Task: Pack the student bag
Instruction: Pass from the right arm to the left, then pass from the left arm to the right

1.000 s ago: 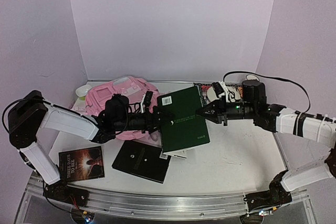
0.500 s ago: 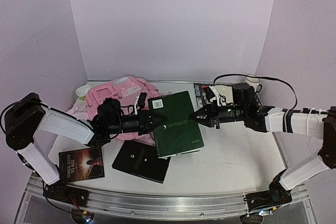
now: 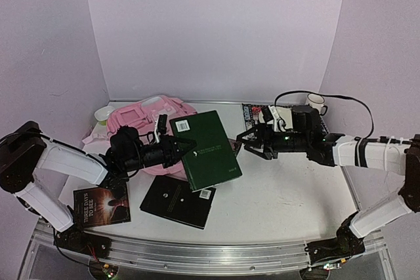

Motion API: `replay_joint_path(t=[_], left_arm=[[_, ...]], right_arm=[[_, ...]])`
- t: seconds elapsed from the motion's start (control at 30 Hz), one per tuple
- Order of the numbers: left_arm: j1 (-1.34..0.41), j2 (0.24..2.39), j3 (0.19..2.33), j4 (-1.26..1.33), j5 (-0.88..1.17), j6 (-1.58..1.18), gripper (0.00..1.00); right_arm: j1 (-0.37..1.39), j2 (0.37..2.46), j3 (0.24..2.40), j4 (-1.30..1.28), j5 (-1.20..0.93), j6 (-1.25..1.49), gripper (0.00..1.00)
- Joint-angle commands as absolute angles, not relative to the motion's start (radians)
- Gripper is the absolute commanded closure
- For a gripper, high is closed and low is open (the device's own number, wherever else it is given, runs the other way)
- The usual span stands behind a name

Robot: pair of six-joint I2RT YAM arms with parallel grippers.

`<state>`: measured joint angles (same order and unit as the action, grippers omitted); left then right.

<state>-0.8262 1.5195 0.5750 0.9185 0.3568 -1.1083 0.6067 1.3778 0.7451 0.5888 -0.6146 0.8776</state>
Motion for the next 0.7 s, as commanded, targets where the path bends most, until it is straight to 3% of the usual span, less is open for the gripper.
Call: replay_joint_path(t=[0.0, 0.2, 0.67], left_arm=[[-0.815, 1.437, 0.590, 1.057, 0.219, -1.132, 1.00], [-0.813, 1.456, 0.618, 1.079, 0.143, -1.153, 1.00], [-0.815, 1.497, 0.642, 1.207, 0.060, -1.214, 1.00]], right_arm=[[0.616, 1.286, 0.690, 0.644, -0.496, 0.883, 0.23], [0.666, 1.301, 0.578, 0.919, -0.431, 0.989, 0.03], [0.765, 1.525, 0.577, 1.364, -0.358, 1.117, 0.02]])
